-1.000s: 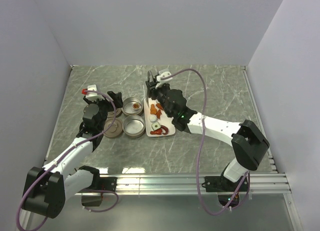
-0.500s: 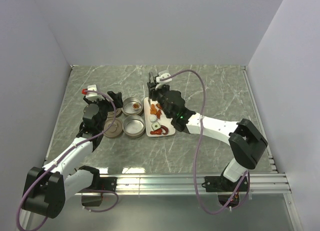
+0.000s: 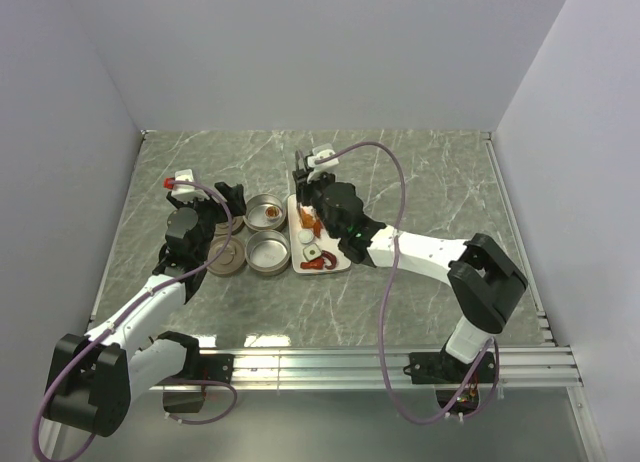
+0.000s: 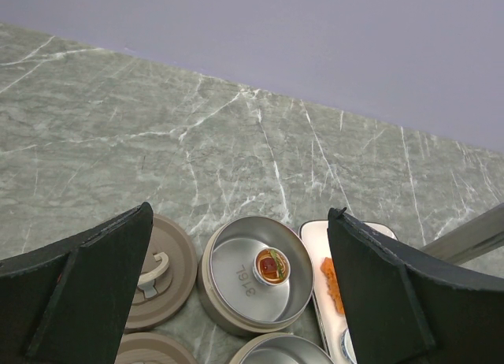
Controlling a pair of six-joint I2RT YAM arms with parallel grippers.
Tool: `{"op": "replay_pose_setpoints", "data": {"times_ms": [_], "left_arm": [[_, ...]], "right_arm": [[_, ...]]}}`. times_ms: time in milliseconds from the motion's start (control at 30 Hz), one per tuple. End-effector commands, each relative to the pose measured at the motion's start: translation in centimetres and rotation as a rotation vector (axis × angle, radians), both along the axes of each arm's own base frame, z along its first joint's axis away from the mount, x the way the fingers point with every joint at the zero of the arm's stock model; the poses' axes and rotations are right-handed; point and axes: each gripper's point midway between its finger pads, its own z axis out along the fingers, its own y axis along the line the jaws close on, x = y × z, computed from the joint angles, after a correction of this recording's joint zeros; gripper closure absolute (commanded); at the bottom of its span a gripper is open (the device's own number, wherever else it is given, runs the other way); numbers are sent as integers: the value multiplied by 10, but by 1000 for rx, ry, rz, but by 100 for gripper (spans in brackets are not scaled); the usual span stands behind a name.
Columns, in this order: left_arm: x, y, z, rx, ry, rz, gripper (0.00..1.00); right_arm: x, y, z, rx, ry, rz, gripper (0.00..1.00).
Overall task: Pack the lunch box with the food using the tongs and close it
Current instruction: Pick up the food using the clamp
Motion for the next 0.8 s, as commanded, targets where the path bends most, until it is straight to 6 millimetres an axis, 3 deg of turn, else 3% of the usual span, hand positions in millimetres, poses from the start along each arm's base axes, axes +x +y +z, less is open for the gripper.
{"op": "replay_pose_setpoints", "data": {"times_ms": [0, 267, 400, 533, 767], "left_arm": [[-1, -4, 9, -8, -37, -22, 1], [-1, -4, 8, -9, -37, -22, 0], [-1, -4, 8, -9, -36, -22, 1], [-1, -4, 9, -8, -39, -22, 1], [-1, -3, 9, -8, -37, -19, 0]], "right_arm": [[4, 8, 13, 42, -13, -3, 57], [9, 11, 3, 25, 2, -8, 58], [11, 10, 4, 20, 0, -18, 68], [10, 8, 12, 19, -15, -20, 79], [7, 4, 37, 26, -60, -11, 83]]}}
